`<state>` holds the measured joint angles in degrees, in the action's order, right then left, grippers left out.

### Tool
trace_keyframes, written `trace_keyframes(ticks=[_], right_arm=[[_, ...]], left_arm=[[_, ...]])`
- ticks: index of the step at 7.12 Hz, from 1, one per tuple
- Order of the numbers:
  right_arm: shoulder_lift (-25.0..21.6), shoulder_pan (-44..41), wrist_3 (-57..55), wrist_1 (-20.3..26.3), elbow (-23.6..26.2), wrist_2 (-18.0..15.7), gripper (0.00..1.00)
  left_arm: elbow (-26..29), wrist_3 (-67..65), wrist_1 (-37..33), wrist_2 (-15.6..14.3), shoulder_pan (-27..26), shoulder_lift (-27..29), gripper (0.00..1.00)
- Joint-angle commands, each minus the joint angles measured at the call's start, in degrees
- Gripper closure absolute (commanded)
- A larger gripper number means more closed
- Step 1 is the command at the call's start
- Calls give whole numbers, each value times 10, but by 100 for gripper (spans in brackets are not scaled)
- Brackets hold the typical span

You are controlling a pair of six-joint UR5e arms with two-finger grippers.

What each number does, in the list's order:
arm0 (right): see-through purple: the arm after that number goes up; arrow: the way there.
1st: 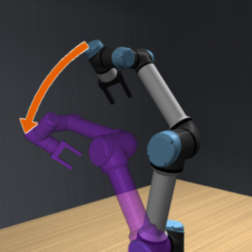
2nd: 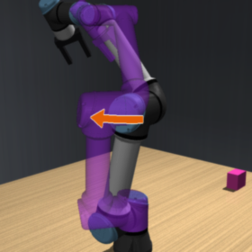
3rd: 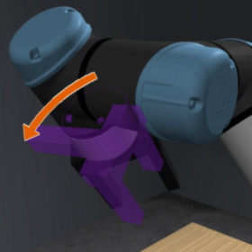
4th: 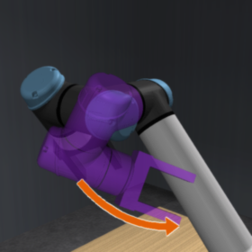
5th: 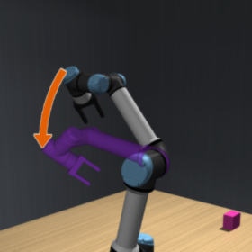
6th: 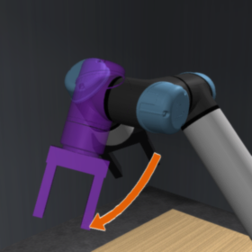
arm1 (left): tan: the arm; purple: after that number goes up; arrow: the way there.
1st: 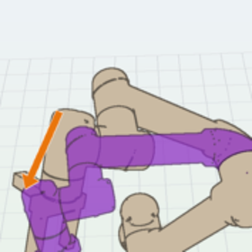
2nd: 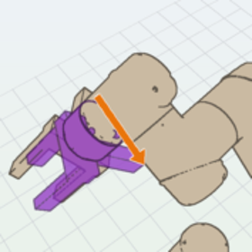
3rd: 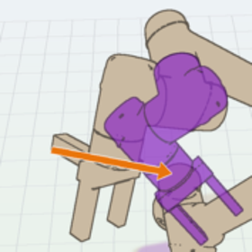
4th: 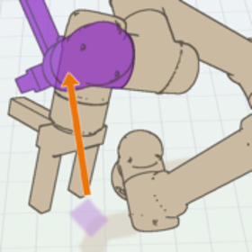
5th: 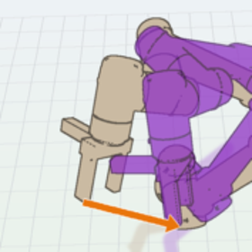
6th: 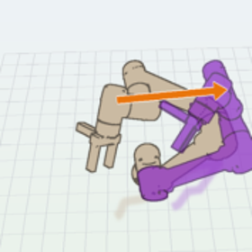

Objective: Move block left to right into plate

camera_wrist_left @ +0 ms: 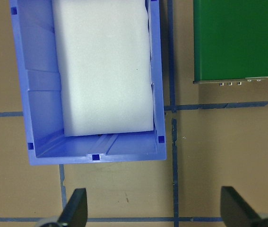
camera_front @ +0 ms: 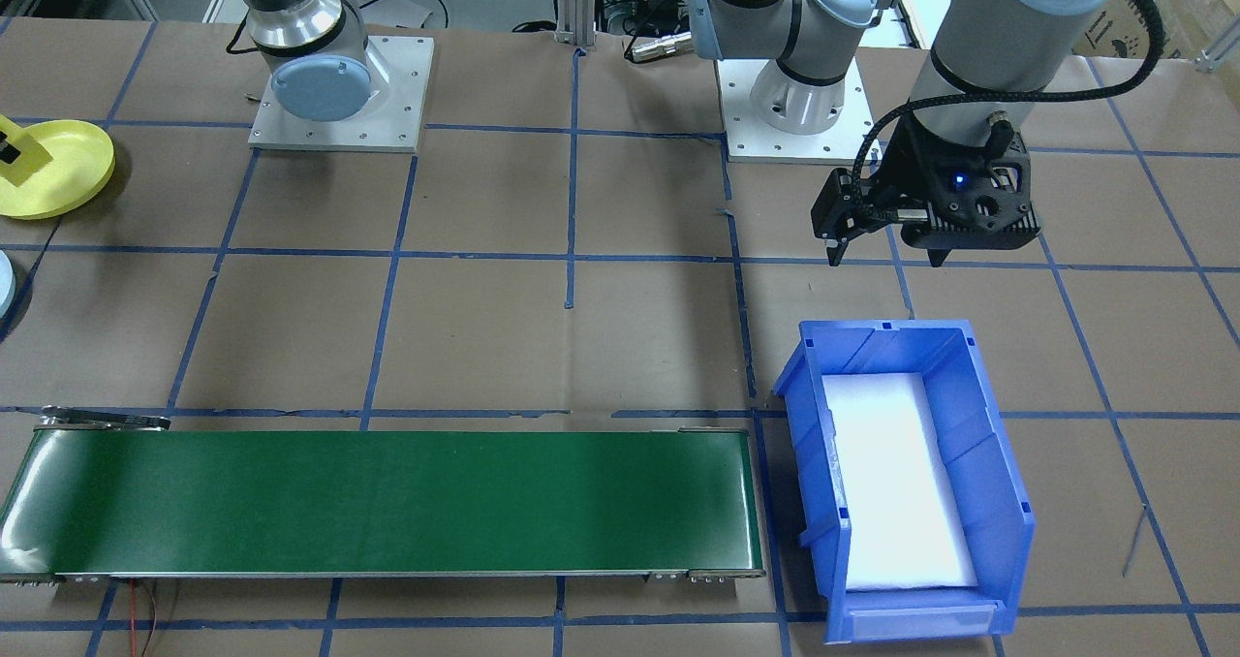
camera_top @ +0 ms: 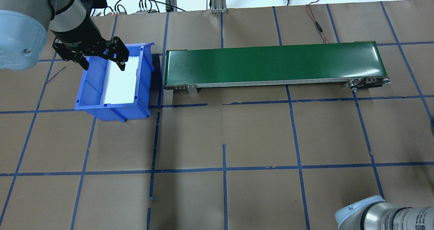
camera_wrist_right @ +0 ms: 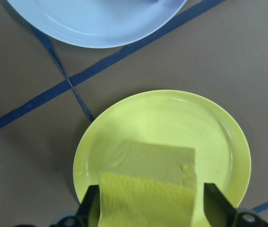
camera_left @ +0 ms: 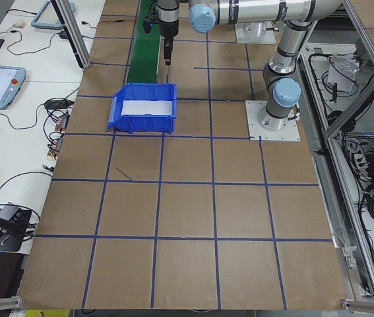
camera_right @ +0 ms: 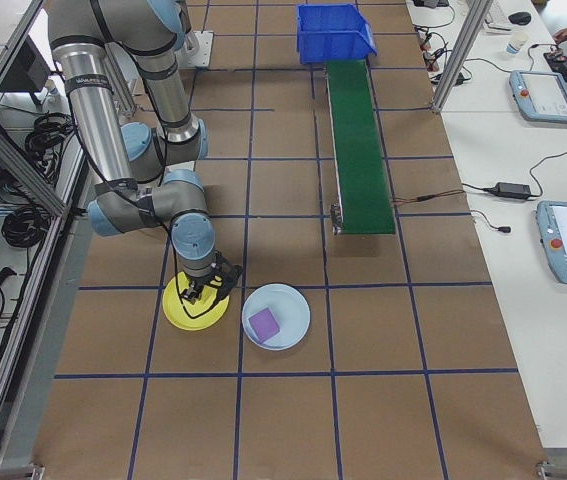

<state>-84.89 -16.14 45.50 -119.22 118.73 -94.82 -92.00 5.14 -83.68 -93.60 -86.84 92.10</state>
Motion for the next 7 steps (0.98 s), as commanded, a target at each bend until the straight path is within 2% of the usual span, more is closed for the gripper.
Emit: trace_keyframes(ticks=[1, 2, 3, 4, 5, 6, 7], right_arm=[[-2, -25, -51, 2, -3, 19, 0], [-2, -83, -97, 5, -3, 48, 0], [-3, -174, -143, 3, -4, 49, 0], [-2, -282, -256, 3, -28, 81, 0], [-2, -372, -313, 27, -72, 91, 0], [-3, -427, -347, 116, -122, 107, 0], [-2, -485, -436, 145, -157, 108, 0]], left_arm=[[1, 0, 0, -1, 0, -1, 0], [0, 0, -1, 1, 2, -1, 0], [0, -1, -1, 3, 2, 0, 0], [0, -1, -2, -1, 2, -2, 0], [-1, -1, -1, 1, 4, -3, 0], [-1, -1, -1, 2, 4, -2, 0], [-1, -1, -1, 2, 4, -2, 0]])
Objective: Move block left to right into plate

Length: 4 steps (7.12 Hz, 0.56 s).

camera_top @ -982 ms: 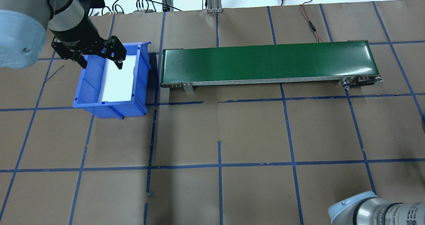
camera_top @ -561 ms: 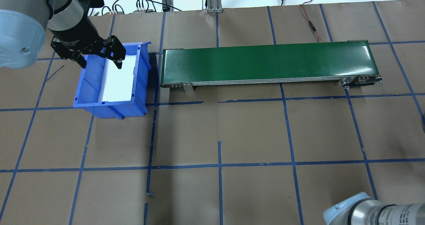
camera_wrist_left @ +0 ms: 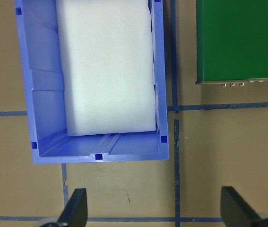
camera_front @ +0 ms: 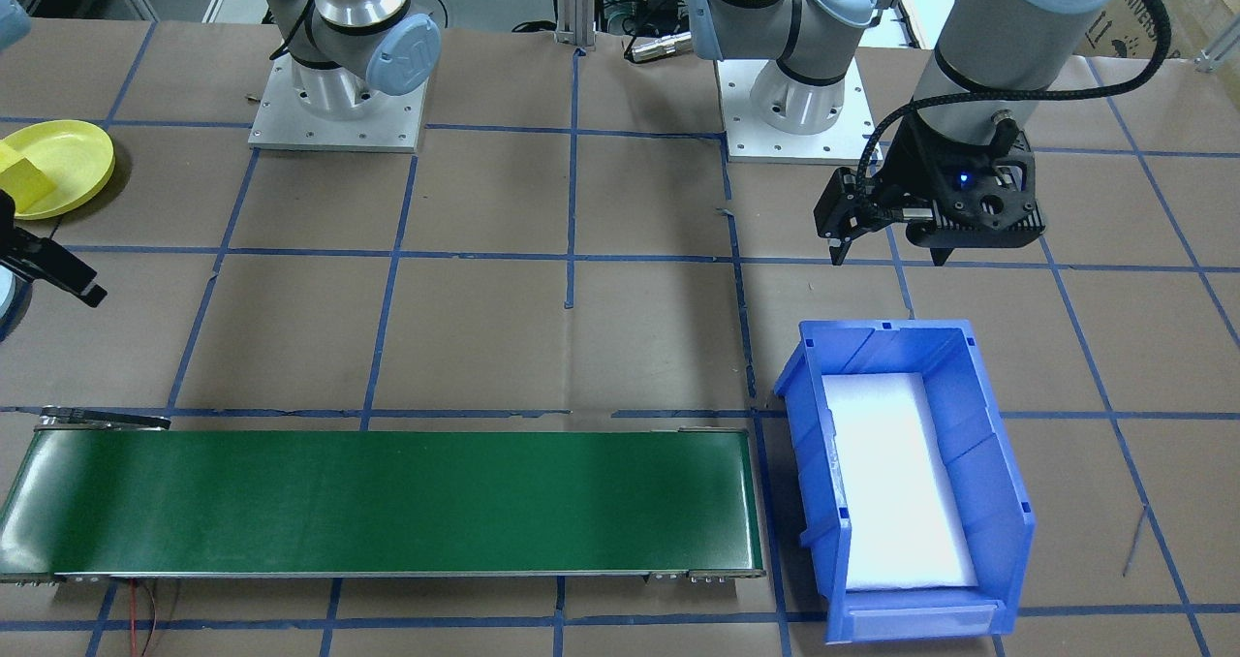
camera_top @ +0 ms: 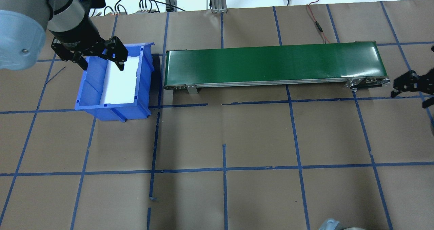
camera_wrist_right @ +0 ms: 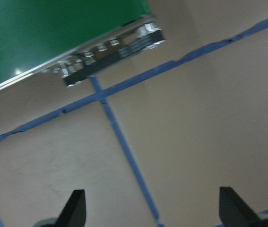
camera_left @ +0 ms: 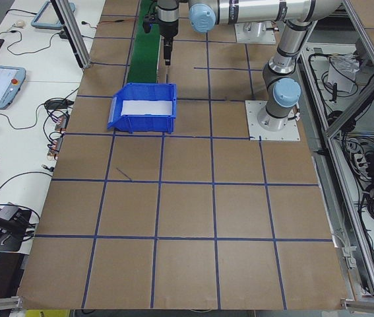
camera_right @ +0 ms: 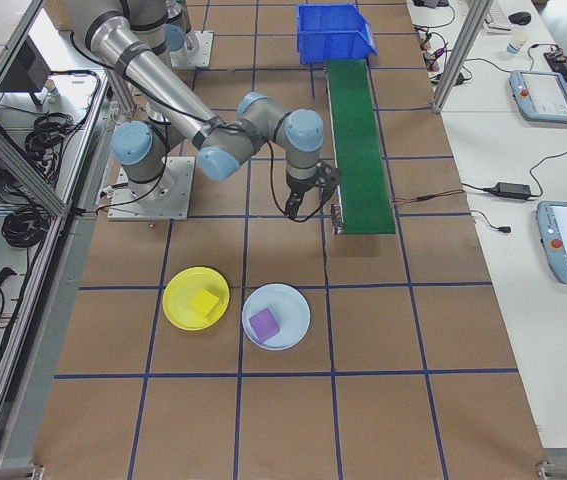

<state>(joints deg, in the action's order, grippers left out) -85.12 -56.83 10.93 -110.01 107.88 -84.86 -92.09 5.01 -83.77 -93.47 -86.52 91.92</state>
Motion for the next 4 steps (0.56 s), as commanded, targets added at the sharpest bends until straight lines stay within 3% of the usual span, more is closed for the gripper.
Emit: trace_keyframes(ticks=[1, 2, 3, 4], right_arm=[[0, -129, -99, 52, -63, 15, 0], [0, -186, -100, 53, -91, 7, 0], [-13, -235, -109, 117, -150, -10, 0], [-15, -259, -112, 235, -252, -34, 0]], left_arm=[[3, 1, 0, -3, 1, 0, 0], [8, 1, -2, -2, 3, 0, 0], [3, 1, -6, -2, 2, -1, 0], [2, 1, -8, -2, 2, -2, 0]])
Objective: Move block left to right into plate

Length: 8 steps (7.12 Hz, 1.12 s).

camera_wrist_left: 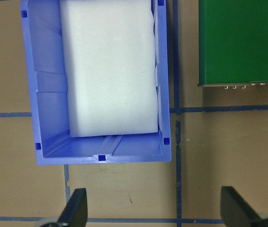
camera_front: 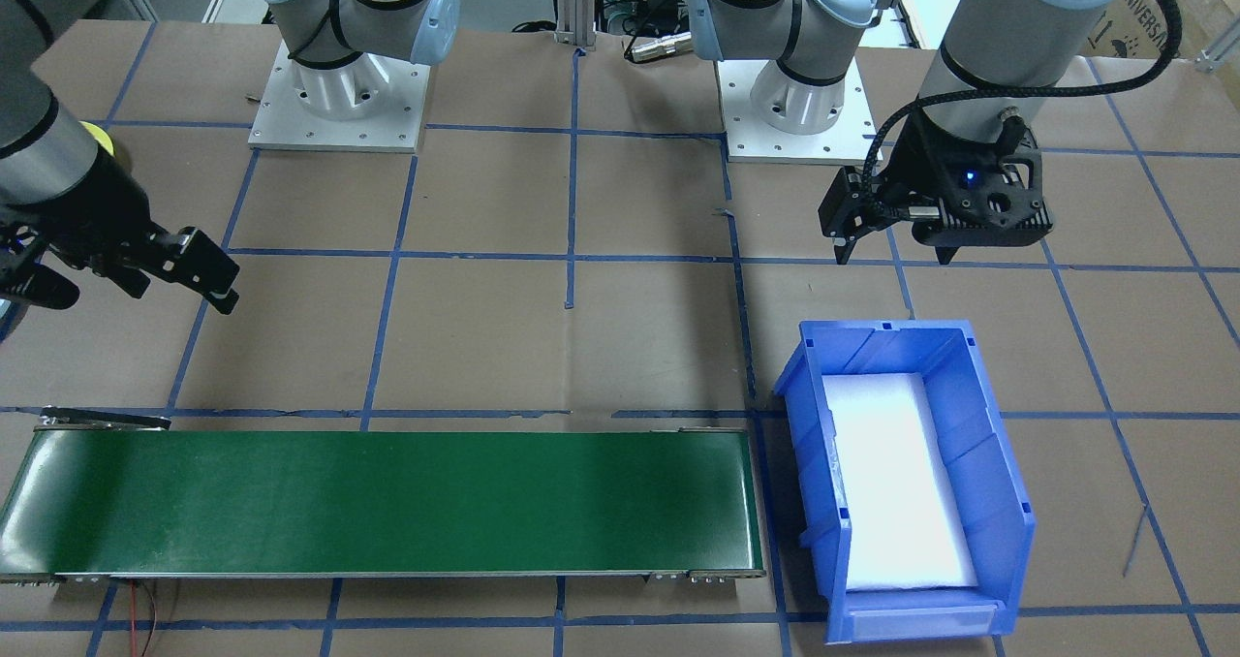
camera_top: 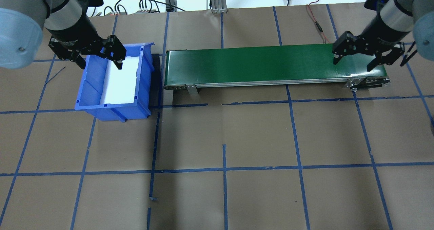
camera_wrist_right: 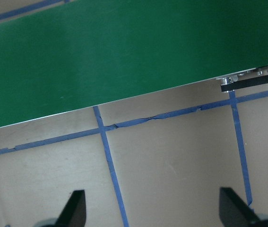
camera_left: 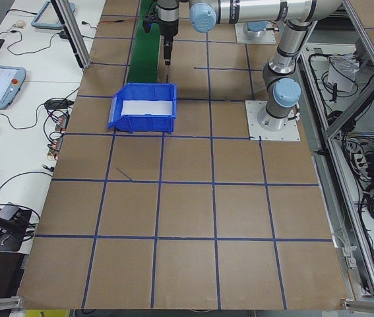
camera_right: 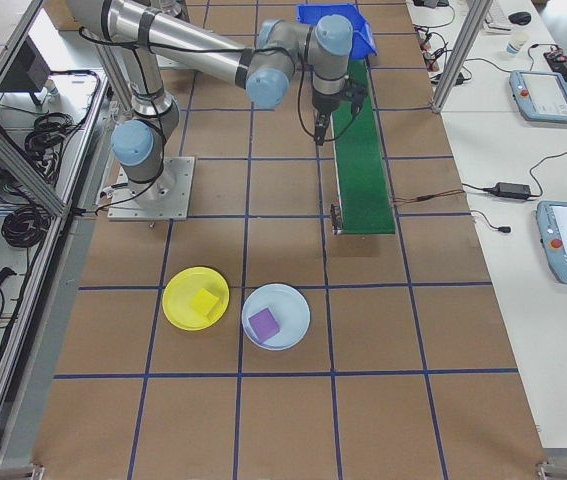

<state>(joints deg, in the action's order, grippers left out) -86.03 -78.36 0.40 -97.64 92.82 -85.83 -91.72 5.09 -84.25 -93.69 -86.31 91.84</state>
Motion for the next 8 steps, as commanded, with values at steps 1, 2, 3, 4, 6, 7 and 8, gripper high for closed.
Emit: trace_keyframes(ticks=[1, 2, 3, 4, 6, 7, 8], right_arm=[[9, -69, -3, 145, -140, -36, 0], [14, -99, -11, 143, -129, -52, 0], [13, -128, -38, 141, -100, -69, 0], [7, -136, -43, 131, -64, -69, 0], [1, -126, -32, 76, -42, -63, 0], [0, -128, -30, 73, -48, -61, 0], [-4, -124, -30, 73, -57, -60, 0]], left_arm=[[-1, 0, -2, 0, 0, -1, 0], [-2, 0, -3, 0, 0, -3, 0], [0, 0, -4, 0, 0, -3, 0], [-2, -1, -15, 0, -2, -14, 0], [1, -1, -21, 0, -1, -14, 0], [1, -1, -21, 0, -2, -14, 0], [1, -1, -21, 1, -2, -14, 0]])
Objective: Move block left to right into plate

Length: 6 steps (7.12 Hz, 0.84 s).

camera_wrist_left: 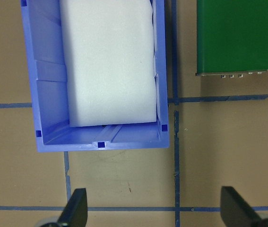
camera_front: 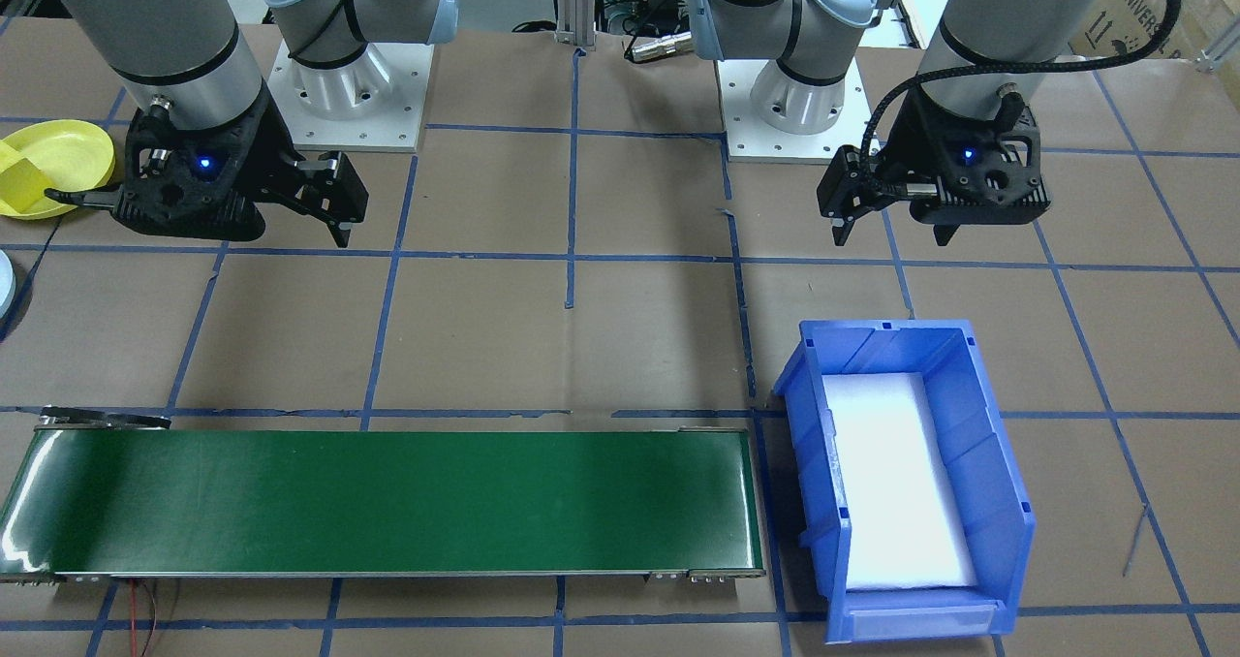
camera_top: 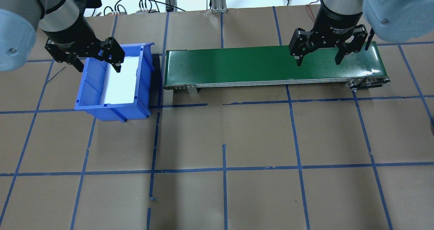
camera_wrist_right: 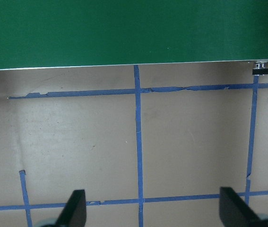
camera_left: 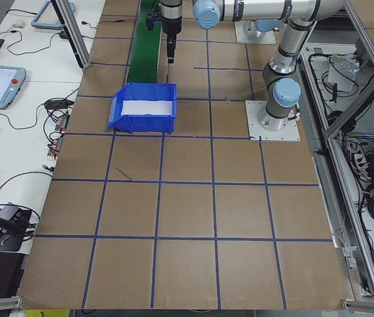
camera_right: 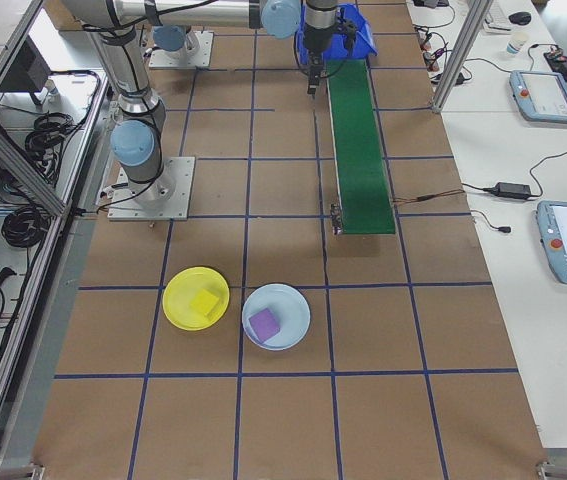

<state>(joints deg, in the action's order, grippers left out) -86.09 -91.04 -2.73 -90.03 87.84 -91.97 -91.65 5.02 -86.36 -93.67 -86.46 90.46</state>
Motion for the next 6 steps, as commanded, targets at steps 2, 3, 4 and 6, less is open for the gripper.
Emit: trace_keyframes(ticks=[2, 3, 4, 6], right_arm=[[-7, 13, 2, 8, -19, -1, 0], [-7, 17, 2, 7, -20, 5, 0], [-13, 10, -7, 24, -19, 14, 0], [-14, 10, -7, 32, -17, 44, 0]], left_arm=[[0, 0, 0, 1, 0, 0, 0], [-1, -1, 0, 1, 0, 0, 0], [-3, -1, 0, 1, 0, -1, 0], [0, 0, 0, 0, -1, 0, 0]])
